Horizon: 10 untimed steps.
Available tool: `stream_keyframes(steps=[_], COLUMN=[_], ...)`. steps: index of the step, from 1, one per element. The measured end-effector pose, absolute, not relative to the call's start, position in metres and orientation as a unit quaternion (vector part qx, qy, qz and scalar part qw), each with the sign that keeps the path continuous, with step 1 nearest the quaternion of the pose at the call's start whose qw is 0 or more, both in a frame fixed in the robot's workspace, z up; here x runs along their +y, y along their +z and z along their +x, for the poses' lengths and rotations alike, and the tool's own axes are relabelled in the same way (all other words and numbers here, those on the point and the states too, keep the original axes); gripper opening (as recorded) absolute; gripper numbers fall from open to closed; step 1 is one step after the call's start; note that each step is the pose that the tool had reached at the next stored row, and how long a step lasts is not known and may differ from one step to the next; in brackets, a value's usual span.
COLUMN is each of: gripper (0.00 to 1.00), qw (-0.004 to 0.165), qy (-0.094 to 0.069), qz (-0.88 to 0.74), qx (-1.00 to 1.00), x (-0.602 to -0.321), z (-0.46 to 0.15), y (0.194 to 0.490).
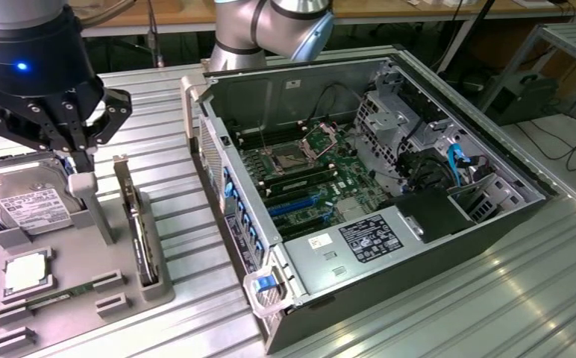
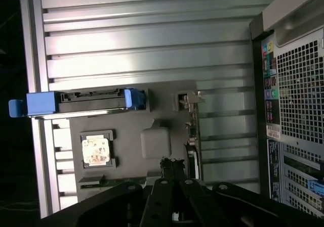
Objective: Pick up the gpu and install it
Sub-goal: 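Reach for the gpu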
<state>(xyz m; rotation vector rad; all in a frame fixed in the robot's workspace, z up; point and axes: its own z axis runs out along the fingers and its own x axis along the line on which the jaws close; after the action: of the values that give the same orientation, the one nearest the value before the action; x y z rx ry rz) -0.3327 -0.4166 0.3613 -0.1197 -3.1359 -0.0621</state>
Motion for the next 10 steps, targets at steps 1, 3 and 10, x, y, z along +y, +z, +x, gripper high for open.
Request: stream_keyframes(steps=[1, 3, 10], gripper=[0.11, 0.11, 0.11], qw=[0.001, 0.001, 0.001], qy=[-0.018, -0.015, -0.013], qz=[-0.038, -0.038, -0.036], qx=[-0.999, -0.999, -0.999], x=[-0.417, -0.418, -0.430], z=[-0.330, -0.326, -0.317], y=[0.361, 0.360, 0.355])
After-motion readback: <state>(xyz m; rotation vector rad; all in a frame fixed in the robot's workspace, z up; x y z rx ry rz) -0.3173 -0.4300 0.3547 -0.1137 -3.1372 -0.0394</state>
